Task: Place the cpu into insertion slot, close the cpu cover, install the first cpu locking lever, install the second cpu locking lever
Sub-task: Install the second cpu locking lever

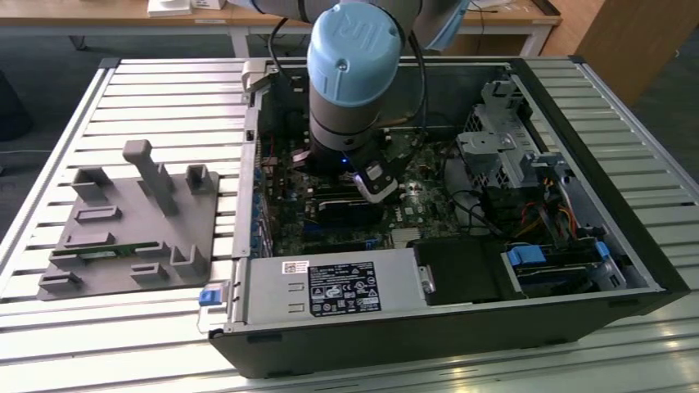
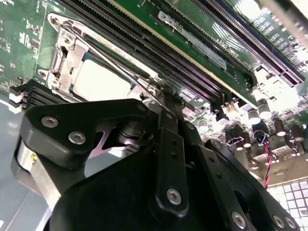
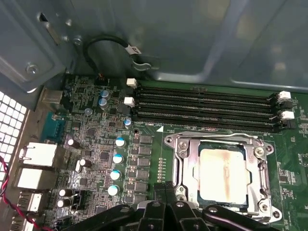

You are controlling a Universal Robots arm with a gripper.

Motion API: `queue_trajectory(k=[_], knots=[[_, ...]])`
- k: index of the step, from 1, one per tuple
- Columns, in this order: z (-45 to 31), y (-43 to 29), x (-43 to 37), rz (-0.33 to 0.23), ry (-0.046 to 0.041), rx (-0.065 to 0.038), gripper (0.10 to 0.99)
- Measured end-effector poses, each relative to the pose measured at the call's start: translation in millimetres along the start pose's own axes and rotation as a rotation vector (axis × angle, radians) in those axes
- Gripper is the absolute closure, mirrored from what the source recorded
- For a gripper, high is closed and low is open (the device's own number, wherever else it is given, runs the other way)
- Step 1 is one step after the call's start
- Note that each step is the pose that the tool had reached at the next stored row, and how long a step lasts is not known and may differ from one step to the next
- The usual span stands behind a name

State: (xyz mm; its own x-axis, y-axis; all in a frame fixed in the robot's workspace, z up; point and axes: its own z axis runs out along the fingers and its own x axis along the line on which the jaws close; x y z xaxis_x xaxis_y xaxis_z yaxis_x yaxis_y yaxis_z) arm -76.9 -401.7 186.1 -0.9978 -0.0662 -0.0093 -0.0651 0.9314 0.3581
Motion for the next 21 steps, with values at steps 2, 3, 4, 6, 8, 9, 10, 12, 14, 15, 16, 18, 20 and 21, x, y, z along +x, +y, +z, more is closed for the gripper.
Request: queue_trajectory(k=[2,3,4,6,8,9,10,12,14,15,16,18,20,21], knots=[[-0.3,0.2,0.0,0.0,-0.0003,0.0,0.98],[-1.4,0.6,-0.1,0.0,-0.0005,-0.001,0.98],[-3.6,1.5,-0.1,0.0,-0.0003,0.0,0.98],[-10.1,3.9,-0.1,0.0,-0.0001,0.0,0.98],[-16.8,6.5,-0.2,0.0,-0.0003,0.0,0.98],[-20.3,7.8,-0.2,0.0,-0.0001,0.0,0.98],[-23.6,9.1,-0.2,0.0,-0.0001,0.0,0.98],[-31.3,12.0,-0.3,0.0,-0.0001,0.0,0.98],[-39.5,15.2,-0.4,0.0,-0.0001,0.0,0.98],[-43.2,16.6,-0.4,0.0,-0.0001,0.0,0.98],[-46.0,17.7,-0.5,0.0,-0.0001,0.0,0.98],[-47.4,18.1,-3.3,0.0,0.0005,-0.001,0.98],[-47.6,17.6,-9.8,0.001,0.003,-0.001,0.98],[-47.6,17.4,-13.9,0.002,0.0041,-0.002,0.98]])
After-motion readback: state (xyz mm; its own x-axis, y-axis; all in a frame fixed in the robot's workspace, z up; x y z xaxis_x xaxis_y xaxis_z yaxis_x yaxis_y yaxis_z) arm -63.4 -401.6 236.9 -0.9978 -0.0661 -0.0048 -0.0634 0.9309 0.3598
